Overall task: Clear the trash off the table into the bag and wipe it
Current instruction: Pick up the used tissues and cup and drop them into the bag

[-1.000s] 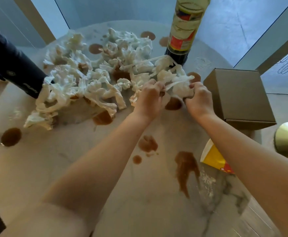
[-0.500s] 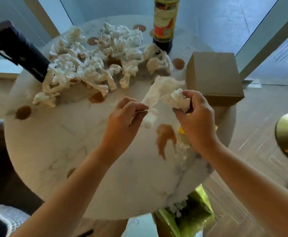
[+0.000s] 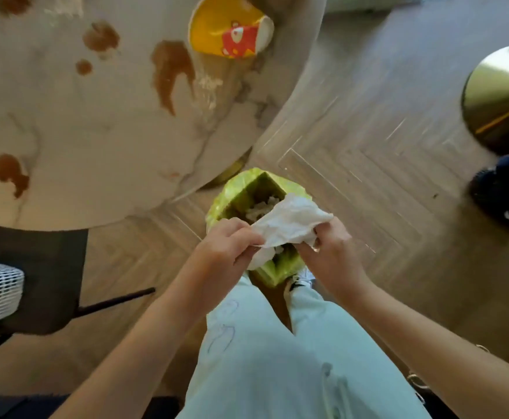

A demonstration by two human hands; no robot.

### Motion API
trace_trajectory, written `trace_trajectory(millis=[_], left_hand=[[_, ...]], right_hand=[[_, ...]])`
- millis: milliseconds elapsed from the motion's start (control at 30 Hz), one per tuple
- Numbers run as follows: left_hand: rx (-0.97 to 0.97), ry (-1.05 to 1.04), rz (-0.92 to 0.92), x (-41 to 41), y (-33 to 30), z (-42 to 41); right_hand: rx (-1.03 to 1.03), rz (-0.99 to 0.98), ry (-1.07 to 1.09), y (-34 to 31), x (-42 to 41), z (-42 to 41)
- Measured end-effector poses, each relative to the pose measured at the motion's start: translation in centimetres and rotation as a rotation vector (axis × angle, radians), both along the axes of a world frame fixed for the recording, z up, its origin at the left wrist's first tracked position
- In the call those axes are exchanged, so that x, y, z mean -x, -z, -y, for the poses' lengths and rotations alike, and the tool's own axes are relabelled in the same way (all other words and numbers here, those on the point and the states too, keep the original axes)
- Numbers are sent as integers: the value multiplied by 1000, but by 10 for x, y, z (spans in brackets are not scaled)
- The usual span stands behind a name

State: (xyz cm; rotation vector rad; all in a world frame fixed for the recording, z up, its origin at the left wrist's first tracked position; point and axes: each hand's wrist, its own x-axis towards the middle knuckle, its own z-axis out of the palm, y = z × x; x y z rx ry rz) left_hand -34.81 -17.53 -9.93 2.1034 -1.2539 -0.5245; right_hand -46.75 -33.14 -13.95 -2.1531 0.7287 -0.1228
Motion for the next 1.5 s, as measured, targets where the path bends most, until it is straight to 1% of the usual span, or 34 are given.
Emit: trace_trajectory(millis=[33,100,200,300,367,400,467,533,600,733,933,1000,1200,1300,1400,1500], left_hand=[[-52,14,15,8,16,1],[-143,-28,-1,17,49,6],[-258,-113,-84,21,98,17],[-416,-105,-152,19,142,26],[-560,-79,-176,17,164,27],[-634,-69,-194,16,170,26],[-733,-69,-212,14,175,26],[-756,-101,-245,12,171,26],[-728,-157,-326,9,164,26],[-717,-198,-440,3,147,21],[-582,-173,-450,-14,90,28],[-512,-139,-438,-21,64,37],[-201,-65,-330,-54,-22,43],[-98,-134,-303,-86,-48,38],[-39,-266,-220,-131,-67,31],[-33,-412,-107,-183,-79,17]], right_hand=[[-44,-53,-6,17,10,0],[-142,-163,20,47,22,0],[-216,-317,71,81,21,2],[-321,-563,-29,101,16,6],[-322,-707,-117,105,19,9],[-299,-740,-138,104,21,11],[-261,-740,-145,101,26,15],[-257,-721,-129,96,30,21],[-253,-712,-112,91,31,24],[-241,-642,-78,78,25,29],[-242,-408,13,44,-3,28],[-206,-309,25,26,-19,27],[-48,25,23,-44,-85,38],[43,173,18,-80,-126,44],[129,298,3,-114,-176,44],[113,399,-17,-136,-236,37]])
